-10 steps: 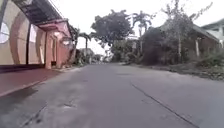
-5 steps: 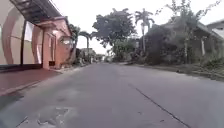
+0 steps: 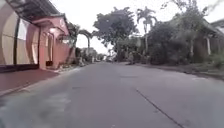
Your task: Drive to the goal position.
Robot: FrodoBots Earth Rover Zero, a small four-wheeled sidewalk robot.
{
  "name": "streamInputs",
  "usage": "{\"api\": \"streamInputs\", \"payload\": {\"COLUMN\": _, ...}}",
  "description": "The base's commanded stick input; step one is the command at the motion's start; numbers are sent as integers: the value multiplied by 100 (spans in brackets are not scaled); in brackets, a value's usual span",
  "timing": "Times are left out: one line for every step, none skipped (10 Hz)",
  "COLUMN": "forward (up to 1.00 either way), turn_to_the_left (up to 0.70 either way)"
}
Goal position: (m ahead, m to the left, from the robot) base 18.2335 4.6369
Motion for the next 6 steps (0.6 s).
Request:
{"api": "streamInputs", "payload": {"forward": 100, "turn_to_the_left": 2}}
{"api": "streamInputs", "payload": {"forward": 100, "turn_to_the_left": 2}}
{"api": "streamInputs", "payload": {"forward": 100, "turn_to_the_left": 2}}
{"api": "streamInputs", "payload": {"forward": 100, "turn_to_the_left": 2}}
{"api": "streamInputs", "payload": {"forward": 100, "turn_to_the_left": 2}}
{"api": "streamInputs", "payload": {"forward": 100, "turn_to_the_left": 2}}
